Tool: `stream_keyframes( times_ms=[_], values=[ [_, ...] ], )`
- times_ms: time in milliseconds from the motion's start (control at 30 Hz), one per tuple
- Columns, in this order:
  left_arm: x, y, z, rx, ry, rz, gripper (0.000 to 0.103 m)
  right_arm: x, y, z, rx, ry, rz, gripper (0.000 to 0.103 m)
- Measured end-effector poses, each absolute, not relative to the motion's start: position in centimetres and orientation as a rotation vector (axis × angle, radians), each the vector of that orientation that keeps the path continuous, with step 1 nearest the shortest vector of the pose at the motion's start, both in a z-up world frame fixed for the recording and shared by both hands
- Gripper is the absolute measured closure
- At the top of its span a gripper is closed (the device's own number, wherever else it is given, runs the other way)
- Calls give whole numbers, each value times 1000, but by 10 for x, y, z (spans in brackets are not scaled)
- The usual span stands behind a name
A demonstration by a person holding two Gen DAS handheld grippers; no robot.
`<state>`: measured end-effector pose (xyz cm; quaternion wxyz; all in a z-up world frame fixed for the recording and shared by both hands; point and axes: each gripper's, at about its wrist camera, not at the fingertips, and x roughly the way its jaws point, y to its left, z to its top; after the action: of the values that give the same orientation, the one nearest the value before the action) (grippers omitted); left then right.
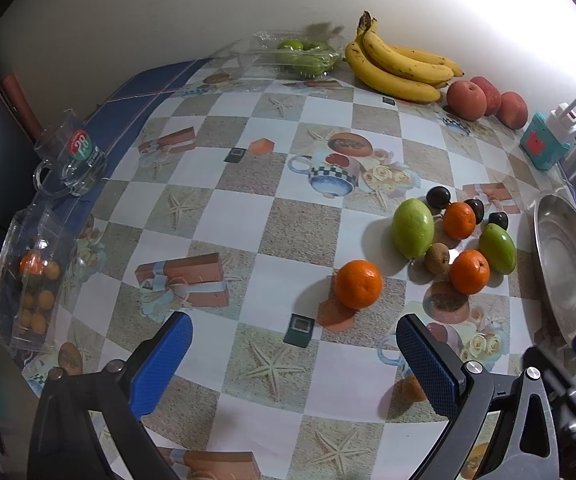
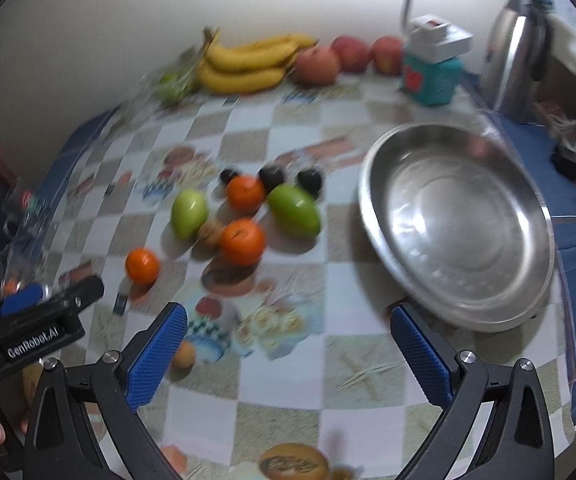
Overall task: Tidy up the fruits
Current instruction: 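Move the right tool to the small brown kiwi and close on it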
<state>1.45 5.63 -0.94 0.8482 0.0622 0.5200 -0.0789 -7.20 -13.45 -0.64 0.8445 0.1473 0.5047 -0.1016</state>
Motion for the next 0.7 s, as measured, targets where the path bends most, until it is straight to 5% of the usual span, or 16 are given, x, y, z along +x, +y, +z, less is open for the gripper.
stream_keyframes(
  times_ms=[700],
  values=[
    [21, 75, -8, 135, 1092, -167, 0, -54, -104, -27, 311, 1187, -116, 1]
  ],
)
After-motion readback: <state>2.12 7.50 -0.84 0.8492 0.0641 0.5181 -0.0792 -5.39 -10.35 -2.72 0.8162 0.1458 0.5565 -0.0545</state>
